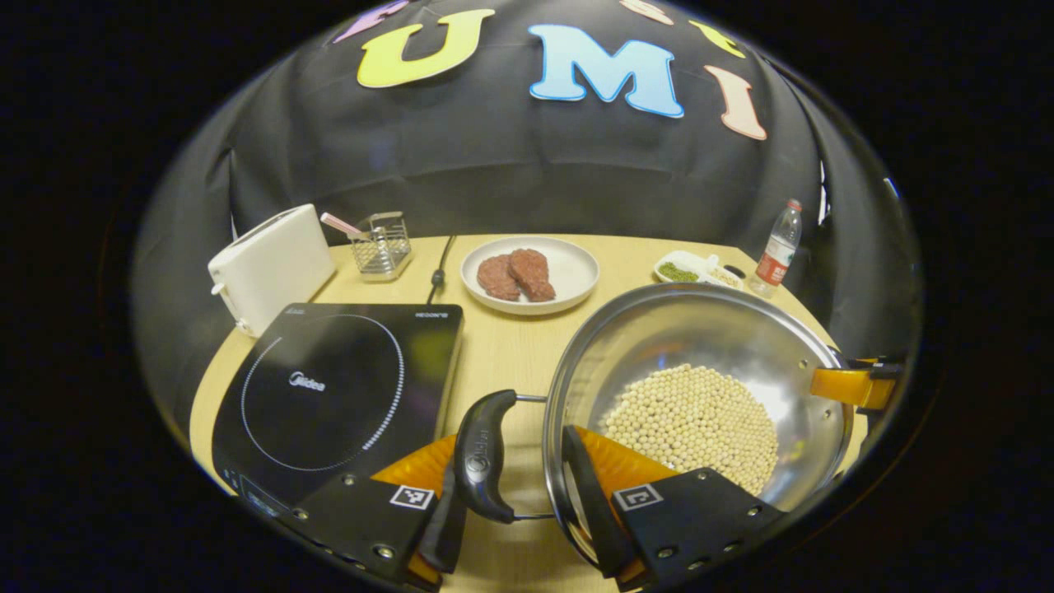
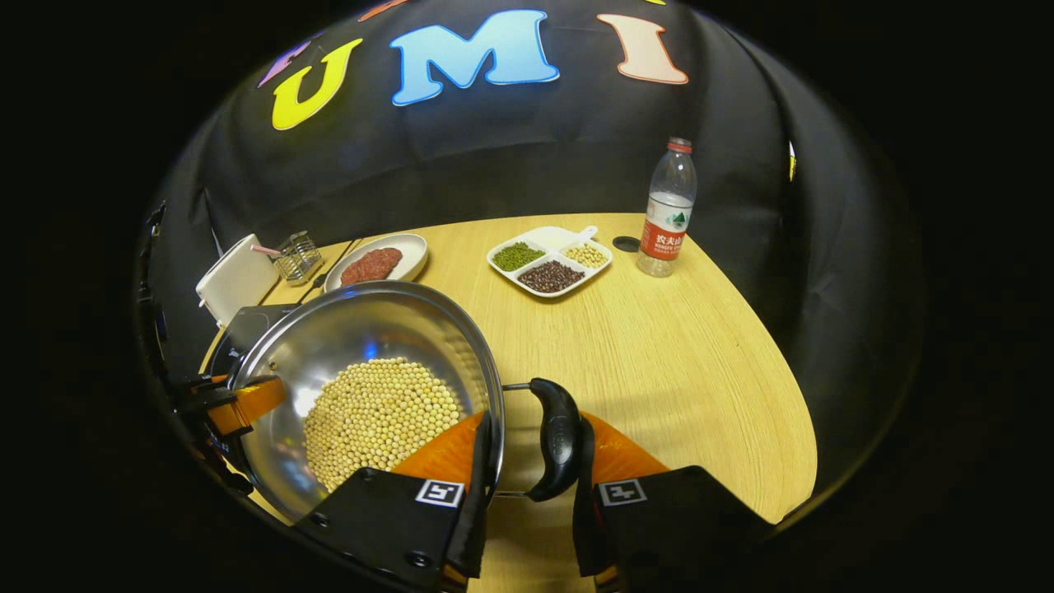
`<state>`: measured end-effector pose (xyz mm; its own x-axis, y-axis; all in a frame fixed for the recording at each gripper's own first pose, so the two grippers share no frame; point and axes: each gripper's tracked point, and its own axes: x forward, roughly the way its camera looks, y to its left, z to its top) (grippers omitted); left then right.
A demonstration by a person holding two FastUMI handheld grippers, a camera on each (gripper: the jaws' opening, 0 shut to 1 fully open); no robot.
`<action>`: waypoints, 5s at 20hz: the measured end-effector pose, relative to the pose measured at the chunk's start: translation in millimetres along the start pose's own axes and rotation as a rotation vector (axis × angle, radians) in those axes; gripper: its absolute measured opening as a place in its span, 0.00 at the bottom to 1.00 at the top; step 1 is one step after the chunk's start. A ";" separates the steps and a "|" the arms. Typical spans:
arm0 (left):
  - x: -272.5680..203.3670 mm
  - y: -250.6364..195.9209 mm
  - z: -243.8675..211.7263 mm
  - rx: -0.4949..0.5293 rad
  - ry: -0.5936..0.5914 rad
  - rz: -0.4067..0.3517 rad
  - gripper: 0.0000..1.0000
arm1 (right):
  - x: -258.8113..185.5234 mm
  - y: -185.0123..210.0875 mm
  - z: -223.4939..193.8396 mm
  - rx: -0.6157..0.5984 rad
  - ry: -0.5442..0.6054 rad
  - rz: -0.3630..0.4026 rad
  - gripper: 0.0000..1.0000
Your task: First push the handle of the pot to place it horizontally, then grasp the pot with both hands and set it on the induction cooktop.
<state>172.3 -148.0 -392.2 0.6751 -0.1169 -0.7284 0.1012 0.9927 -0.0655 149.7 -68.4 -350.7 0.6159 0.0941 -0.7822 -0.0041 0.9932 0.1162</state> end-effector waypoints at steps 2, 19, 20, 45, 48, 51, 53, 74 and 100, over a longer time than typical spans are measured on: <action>-9.0 15.5 6.0 -0.002 -0.011 0.007 0.61 | -5.8 14.3 4.7 -0.003 -0.005 0.006 0.45; -40.6 183.1 25.5 0.026 -0.050 0.013 0.61 | -27.4 169.0 6.8 0.021 -0.046 -0.001 0.45; -38.5 191.7 24.1 0.025 -0.049 0.013 0.64 | -25.4 178.6 5.9 0.019 -0.045 -0.001 0.41; 26.0 379.0 32.6 -0.021 -0.042 0.060 0.64 | 45.9 338.6 32.3 -0.015 -0.066 0.041 0.47; 14.5 380.2 36.5 0.044 -0.097 0.110 0.70 | 37.5 336.3 29.2 0.013 -0.090 0.060 0.73; -10.3 371.7 62.2 0.056 -0.213 0.132 0.80 | 16.7 323.8 47.1 0.028 -0.174 0.056 0.98; -37.3 366.0 75.9 0.037 -0.282 0.155 0.80 | -8.2 313.1 65.1 0.017 -0.253 0.066 0.98; -353.5 90.2 185.7 0.013 -0.800 0.176 0.79 | -284.2 120.6 119.2 -0.178 -0.762 0.132 0.98; -460.0 67.0 164.1 -0.001 -0.911 0.096 0.82 | -361.9 102.7 112.1 -0.134 -0.913 0.040 0.97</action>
<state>-11.5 -32.6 50.4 0.9959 -0.0118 0.0892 0.0148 0.9993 -0.0332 14.7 -8.1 12.9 0.9954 0.0946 0.0133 -0.0948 0.9954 0.0164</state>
